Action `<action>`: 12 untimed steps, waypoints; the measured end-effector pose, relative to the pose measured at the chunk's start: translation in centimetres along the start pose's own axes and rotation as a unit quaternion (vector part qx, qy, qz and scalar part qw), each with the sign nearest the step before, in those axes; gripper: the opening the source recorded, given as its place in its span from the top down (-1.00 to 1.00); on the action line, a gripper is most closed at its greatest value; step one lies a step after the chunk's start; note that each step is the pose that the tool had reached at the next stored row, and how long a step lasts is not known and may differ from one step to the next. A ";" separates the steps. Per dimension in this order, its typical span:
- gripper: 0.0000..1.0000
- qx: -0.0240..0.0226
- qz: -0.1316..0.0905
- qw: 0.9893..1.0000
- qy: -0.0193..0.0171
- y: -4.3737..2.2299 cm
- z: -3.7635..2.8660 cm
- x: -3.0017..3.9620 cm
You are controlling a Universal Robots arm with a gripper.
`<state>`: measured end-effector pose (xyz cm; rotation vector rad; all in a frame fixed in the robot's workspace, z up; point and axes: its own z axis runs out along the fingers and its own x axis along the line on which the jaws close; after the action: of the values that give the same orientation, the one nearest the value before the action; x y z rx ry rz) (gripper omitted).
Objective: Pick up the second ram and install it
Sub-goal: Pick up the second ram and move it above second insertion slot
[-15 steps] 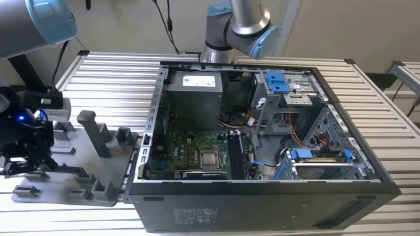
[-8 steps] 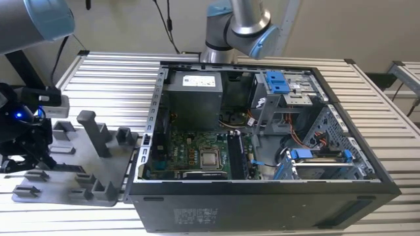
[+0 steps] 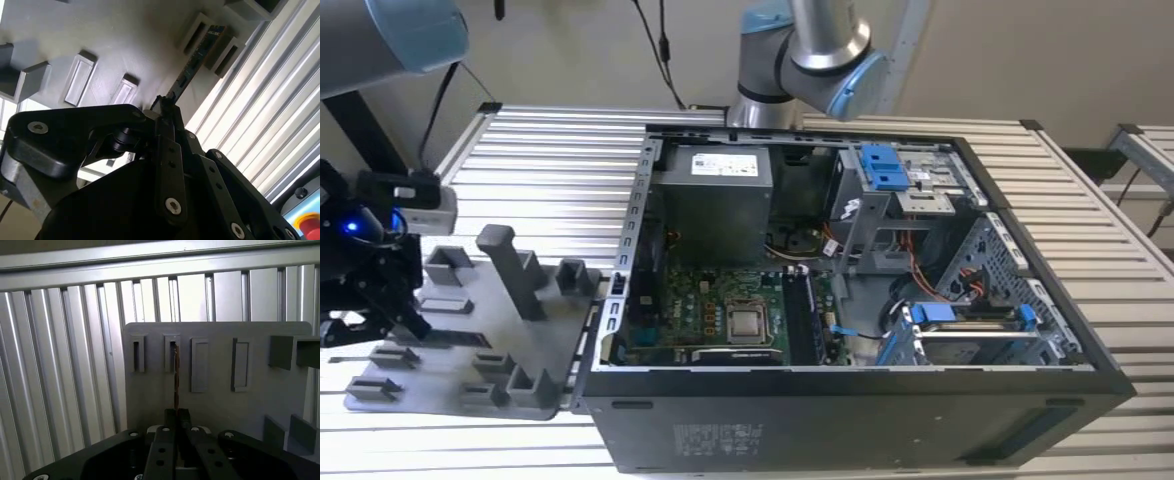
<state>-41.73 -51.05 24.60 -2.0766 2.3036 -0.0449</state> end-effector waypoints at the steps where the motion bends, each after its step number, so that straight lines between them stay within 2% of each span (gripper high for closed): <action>1: 0.72 0.000 0.000 1.000 0.000 0.00 -0.10 0.00; 12: 0.72 0.000 0.000 1.000 0.000 -0.03 -1.22 -0.01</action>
<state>-41.76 -51.05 25.82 -2.0765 2.3034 -0.0446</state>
